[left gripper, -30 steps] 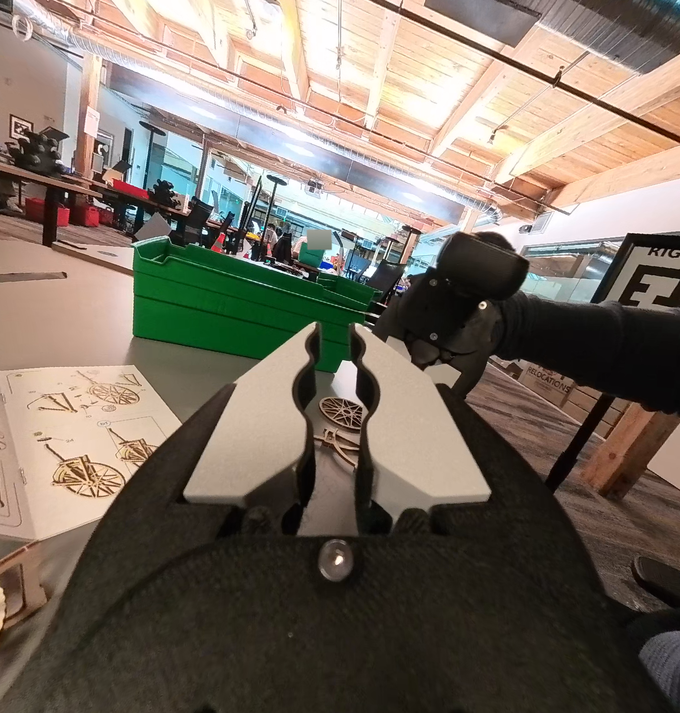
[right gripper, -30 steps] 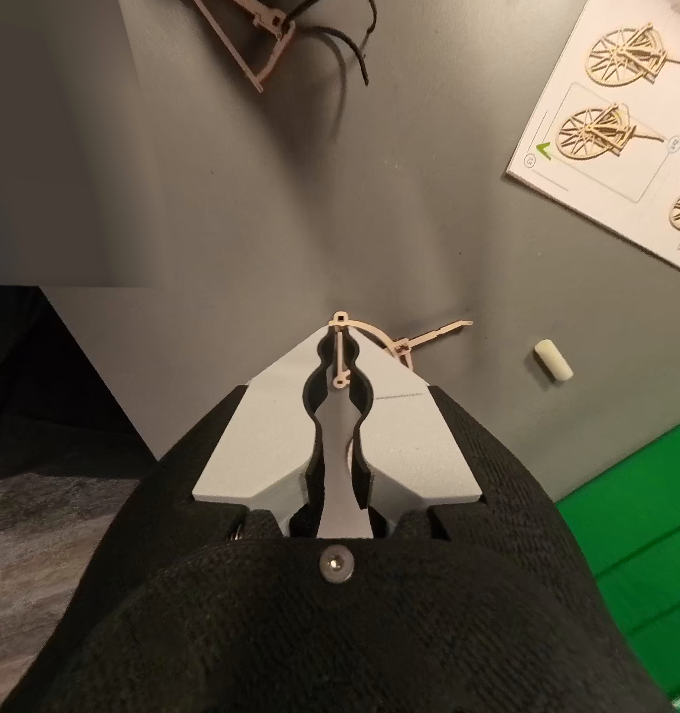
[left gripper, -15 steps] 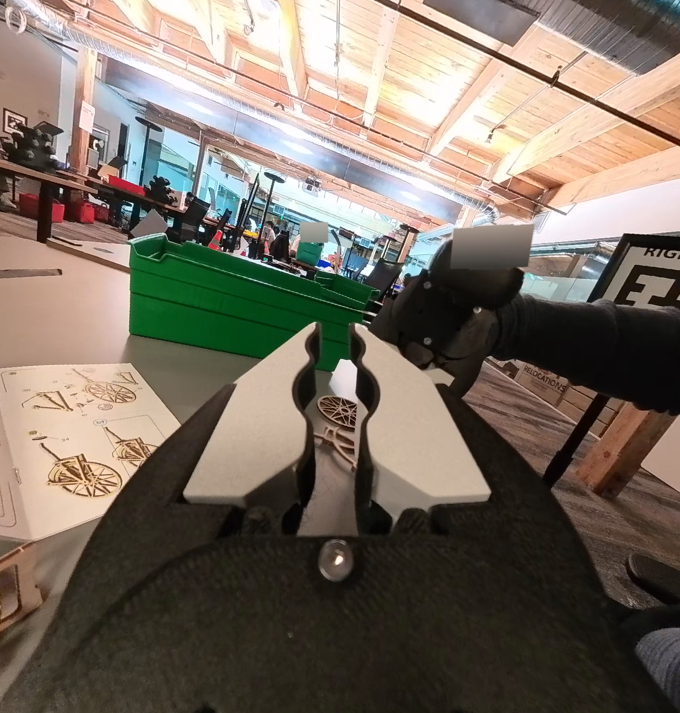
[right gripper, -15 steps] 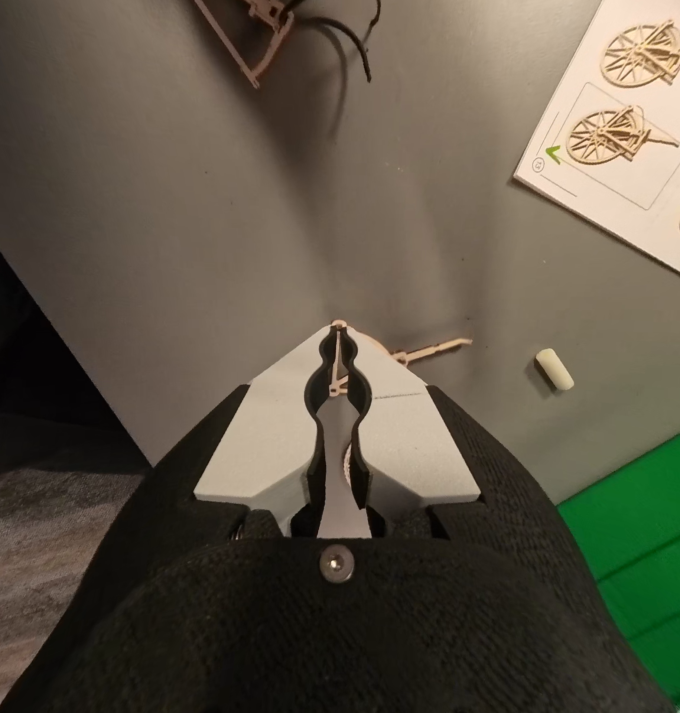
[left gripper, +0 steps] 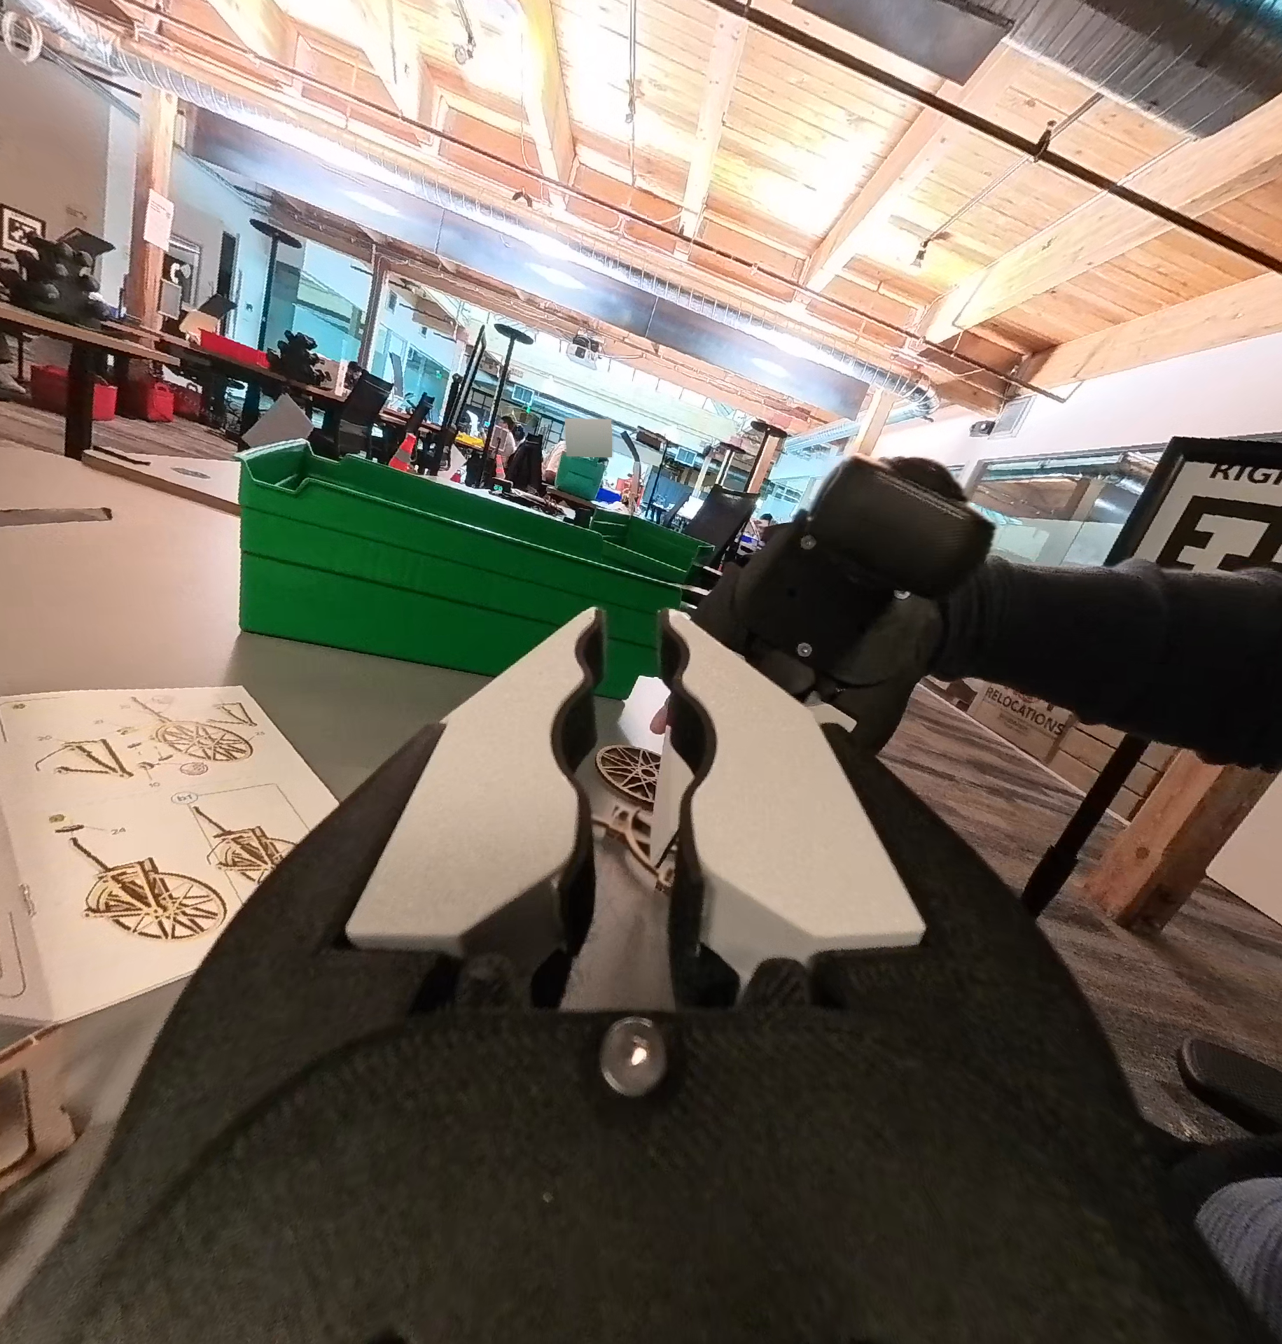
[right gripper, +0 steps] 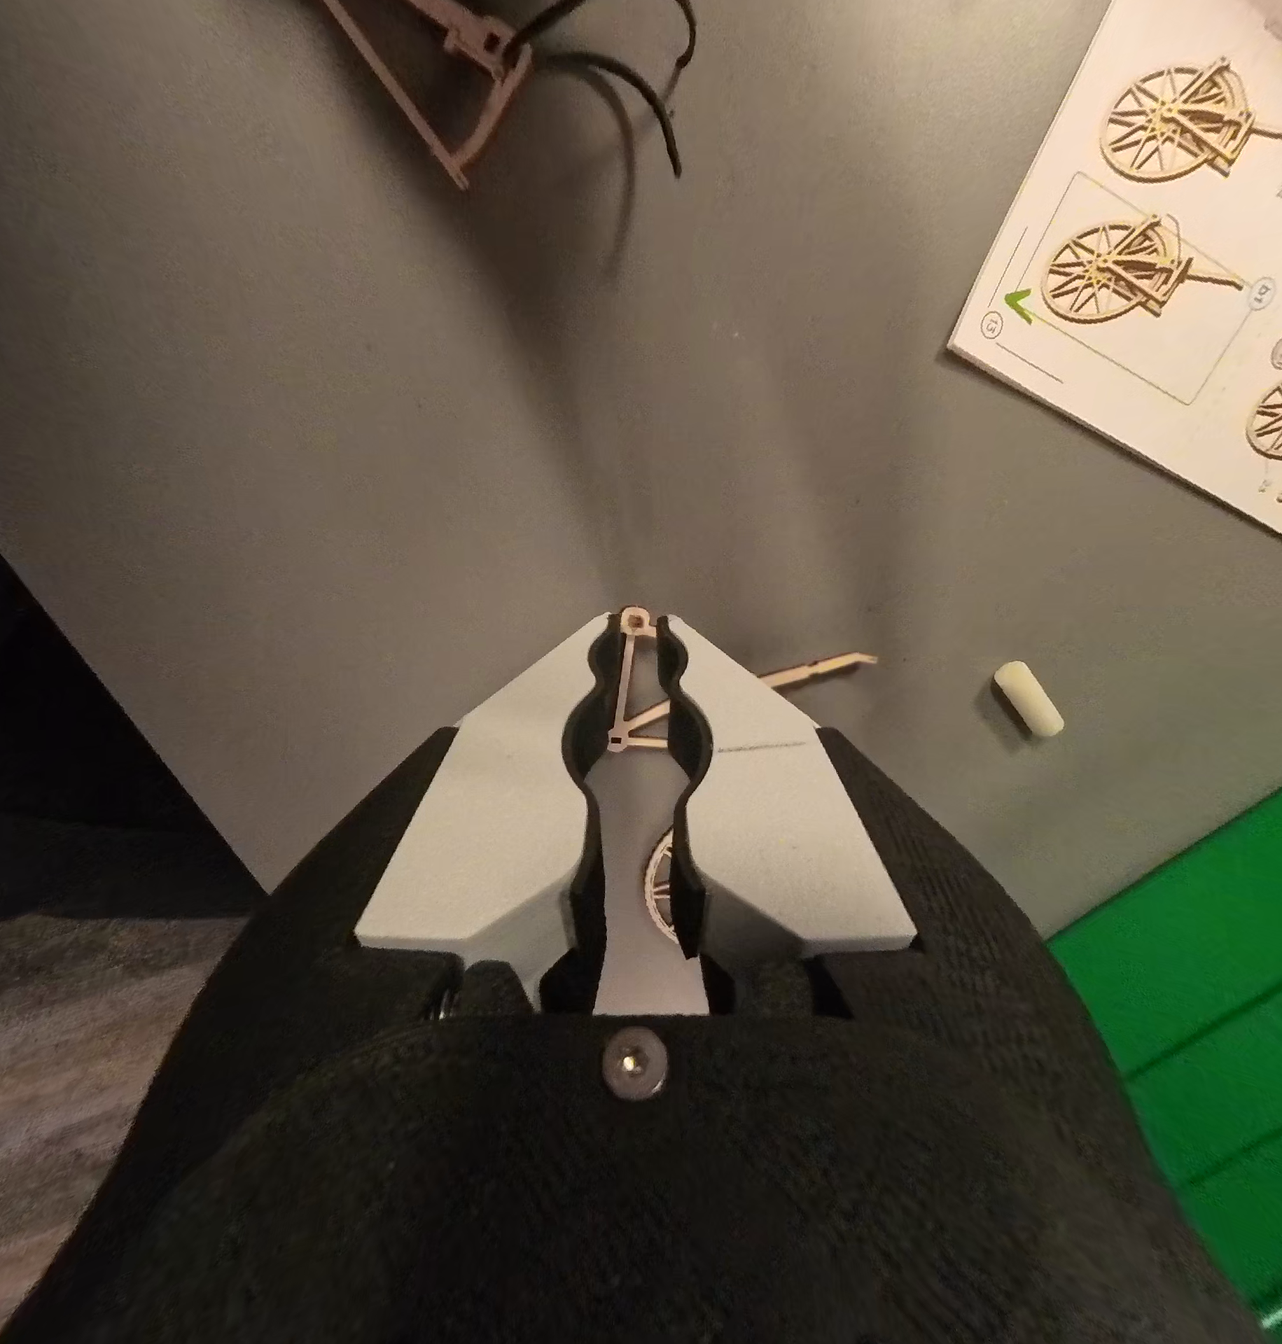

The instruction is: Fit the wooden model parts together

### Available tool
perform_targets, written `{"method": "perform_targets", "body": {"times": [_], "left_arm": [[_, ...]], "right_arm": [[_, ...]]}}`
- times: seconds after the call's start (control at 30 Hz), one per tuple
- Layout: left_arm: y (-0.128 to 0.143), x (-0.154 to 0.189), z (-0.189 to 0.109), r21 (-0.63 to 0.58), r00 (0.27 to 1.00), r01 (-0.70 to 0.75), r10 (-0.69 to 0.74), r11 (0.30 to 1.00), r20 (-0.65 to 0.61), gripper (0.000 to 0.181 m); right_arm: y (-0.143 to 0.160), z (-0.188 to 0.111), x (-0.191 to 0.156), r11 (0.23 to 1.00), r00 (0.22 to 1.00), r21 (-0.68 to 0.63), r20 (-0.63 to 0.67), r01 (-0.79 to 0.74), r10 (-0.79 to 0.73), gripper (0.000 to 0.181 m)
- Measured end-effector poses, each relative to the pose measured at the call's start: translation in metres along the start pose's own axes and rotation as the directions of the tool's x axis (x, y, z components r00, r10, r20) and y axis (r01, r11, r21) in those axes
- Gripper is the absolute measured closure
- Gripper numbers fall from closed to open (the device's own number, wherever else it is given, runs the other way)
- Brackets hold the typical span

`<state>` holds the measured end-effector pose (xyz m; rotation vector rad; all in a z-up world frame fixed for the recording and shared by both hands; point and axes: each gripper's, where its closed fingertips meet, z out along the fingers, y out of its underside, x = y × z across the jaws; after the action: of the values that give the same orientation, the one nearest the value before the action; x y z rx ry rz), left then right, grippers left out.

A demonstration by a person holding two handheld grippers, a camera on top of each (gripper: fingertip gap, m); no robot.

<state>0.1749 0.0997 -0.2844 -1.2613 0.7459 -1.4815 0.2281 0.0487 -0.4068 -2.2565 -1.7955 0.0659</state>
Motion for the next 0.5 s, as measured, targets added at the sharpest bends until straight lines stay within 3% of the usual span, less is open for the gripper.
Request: {"method": "perform_targets", "body": {"times": [0.27, 0.5], "left_arm": [[0.000, 0.000, 0.000, 0.001, 1.000, 0.002, -0.002, 1.000, -0.001, 0.169], [0.000, 0.004, 0.000, -0.006, 1.000, -0.016, 0.016, 1.000, -0.019, 0.168]], "right_arm": [[0.006, -0.011, 0.000, 0.998, 0.998, 0.004, 0.017, -0.067, 0.067, 0.169], [0.019, 0.001, -0.009, 0.992, 0.989, 0.001, 0.081, -0.126, 0.126, 0.173]]}}
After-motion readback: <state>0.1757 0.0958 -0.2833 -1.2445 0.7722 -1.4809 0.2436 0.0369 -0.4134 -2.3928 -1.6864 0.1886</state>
